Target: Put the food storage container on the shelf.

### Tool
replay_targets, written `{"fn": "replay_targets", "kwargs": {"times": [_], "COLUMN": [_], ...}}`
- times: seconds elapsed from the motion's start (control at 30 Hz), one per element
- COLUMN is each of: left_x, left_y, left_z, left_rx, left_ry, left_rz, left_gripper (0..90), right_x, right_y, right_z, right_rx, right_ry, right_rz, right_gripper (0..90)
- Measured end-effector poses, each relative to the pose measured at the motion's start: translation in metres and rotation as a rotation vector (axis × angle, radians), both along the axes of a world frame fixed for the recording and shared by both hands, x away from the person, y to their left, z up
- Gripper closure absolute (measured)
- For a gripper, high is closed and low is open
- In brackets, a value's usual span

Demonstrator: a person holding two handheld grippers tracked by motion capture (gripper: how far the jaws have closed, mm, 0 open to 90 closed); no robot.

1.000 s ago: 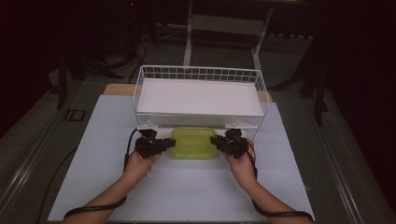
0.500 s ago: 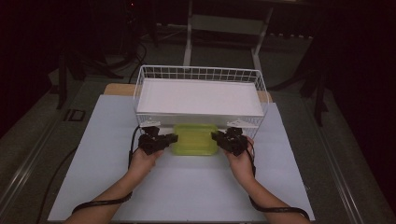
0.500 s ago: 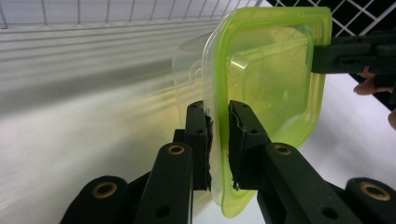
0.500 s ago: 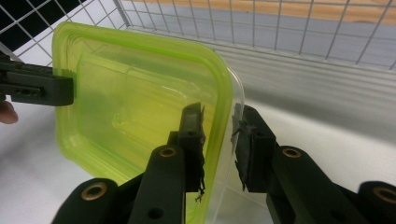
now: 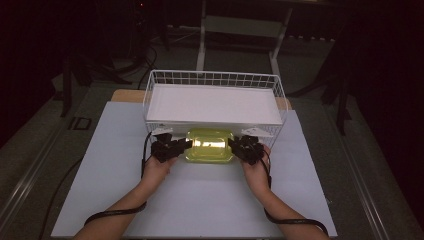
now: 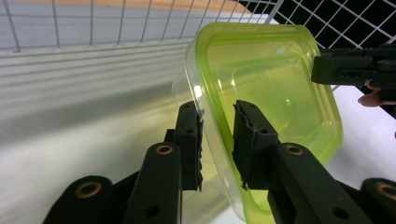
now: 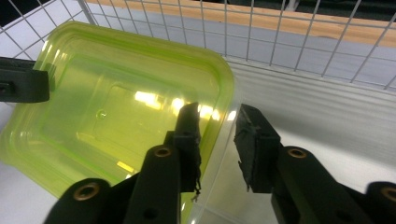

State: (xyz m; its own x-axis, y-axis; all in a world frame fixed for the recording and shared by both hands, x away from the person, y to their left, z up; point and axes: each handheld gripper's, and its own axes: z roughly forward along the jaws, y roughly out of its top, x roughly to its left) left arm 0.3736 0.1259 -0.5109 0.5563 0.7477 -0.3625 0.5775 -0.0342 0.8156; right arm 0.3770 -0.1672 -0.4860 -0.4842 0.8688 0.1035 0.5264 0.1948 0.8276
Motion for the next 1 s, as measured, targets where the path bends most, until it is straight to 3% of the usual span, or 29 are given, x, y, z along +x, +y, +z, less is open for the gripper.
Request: {"fn": "replay_targets", "kwargs": {"times": [0.1, 0.13, 0.2, 0.33, 0.4, 0.43, 0.47, 0.8, 1.0], "left_x": [0.000, 0.001, 0.004, 0.007, 0.007, 0.007, 0.007, -0.004, -0.022], "left_y": [-0.004, -0.006, -0.004, -0.002, -0.003, -0.005, -0.005, -0.003, 0.005], "left_z": [-0.002, -0.003, -0.007, -0.010, -0.009, -0.008, -0.008, -0.003, 0.003], "left_rx": [0.032, 0.043, 0.026, 0.004, 0.020, 0.050, 0.062, 0.063, 0.056], "left_ry": [-0.033, -0.019, -0.013, -0.011, -0.014, -0.031, -0.040, -0.073, -0.087], "left_rz": [0.002, 0.013, 0.026, 0.024, 0.036, 0.045, 0.043, 0.042, 0.030], "left_gripper": [65.7, 63.4, 57.5, 57.4, 56.9, 49.2, 48.7, 46.6, 46.6], "right_x": [0.000, 0.000, 0.002, 0.003, 0.003, 0.003, 0.004, -0.004, -0.019], "right_y": [0.004, 0.006, 0.009, 0.011, 0.010, 0.010, 0.010, 0.009, 0.001], "right_z": [-0.003, -0.004, -0.009, -0.011, -0.011, -0.011, -0.011, -0.006, 0.002], "right_rx": [-0.014, -0.022, -0.065, -0.075, -0.073, -0.074, -0.075, -0.057, -0.013], "right_ry": [-0.011, -0.022, -0.034, -0.051, -0.050, -0.049, -0.044, -0.052, -0.047], "right_rz": [-0.003, -0.016, -0.025, -0.024, -0.024, -0.024, -0.025, -0.007, 0.000], "right_gripper": [60.9, 61.2, 62.5, 62.4, 62.1, 60.8, 61.0, 54.9, 56.6]}}
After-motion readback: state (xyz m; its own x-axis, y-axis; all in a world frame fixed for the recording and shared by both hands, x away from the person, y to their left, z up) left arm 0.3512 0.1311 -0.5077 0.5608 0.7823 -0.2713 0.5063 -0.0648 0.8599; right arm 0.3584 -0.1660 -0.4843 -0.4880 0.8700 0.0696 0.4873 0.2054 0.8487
